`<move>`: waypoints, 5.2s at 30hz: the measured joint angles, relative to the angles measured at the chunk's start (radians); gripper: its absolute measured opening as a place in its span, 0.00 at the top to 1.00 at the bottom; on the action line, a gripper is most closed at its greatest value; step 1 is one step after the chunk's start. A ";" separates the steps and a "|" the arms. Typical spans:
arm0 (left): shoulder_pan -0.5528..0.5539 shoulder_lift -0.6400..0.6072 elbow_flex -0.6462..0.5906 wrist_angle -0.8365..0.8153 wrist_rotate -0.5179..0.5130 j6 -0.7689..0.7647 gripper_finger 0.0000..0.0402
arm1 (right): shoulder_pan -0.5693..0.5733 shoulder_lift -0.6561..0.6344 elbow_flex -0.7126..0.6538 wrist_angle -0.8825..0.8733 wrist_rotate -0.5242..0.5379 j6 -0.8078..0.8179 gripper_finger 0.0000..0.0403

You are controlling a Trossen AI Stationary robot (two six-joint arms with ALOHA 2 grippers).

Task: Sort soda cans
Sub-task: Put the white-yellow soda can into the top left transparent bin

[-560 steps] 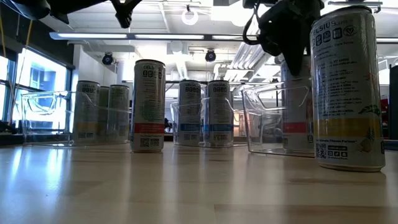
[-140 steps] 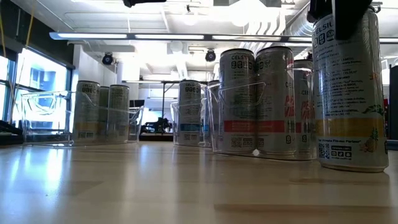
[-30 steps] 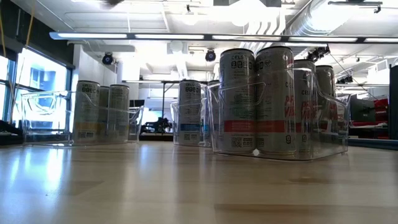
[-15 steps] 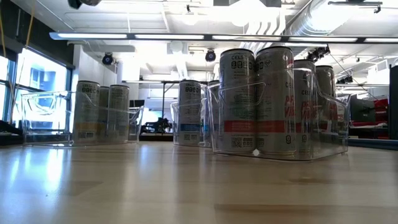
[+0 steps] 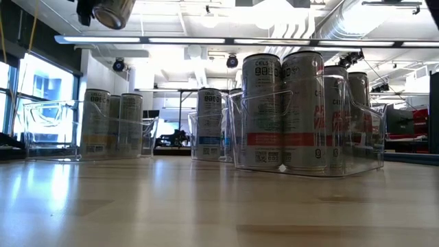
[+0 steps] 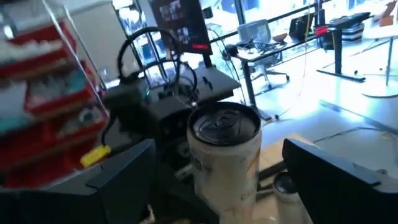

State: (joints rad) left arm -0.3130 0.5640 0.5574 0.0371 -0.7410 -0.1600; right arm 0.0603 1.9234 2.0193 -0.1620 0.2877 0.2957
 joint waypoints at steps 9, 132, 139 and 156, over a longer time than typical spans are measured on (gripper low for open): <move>0.082 0.013 -0.006 0.022 0.007 0.042 0.42 | -0.050 0.116 0.000 0.158 -0.012 0.094 0.14; 0.187 0.013 0.411 -0.608 0.182 -0.117 0.05 | -0.057 0.553 0.018 0.361 0.038 0.010 0.42; 0.187 0.013 0.411 -0.608 0.182 -0.116 0.05 | -0.060 0.553 0.018 0.361 0.042 -0.091 0.42; 0.187 0.014 0.411 -0.608 0.180 -0.116 0.05 | -0.067 0.549 0.019 0.346 0.043 -0.084 0.17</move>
State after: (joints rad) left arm -0.1257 0.5777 0.9680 -0.5709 -0.5606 -0.2764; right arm -0.0067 2.4722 2.0380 0.1844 0.3305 0.2119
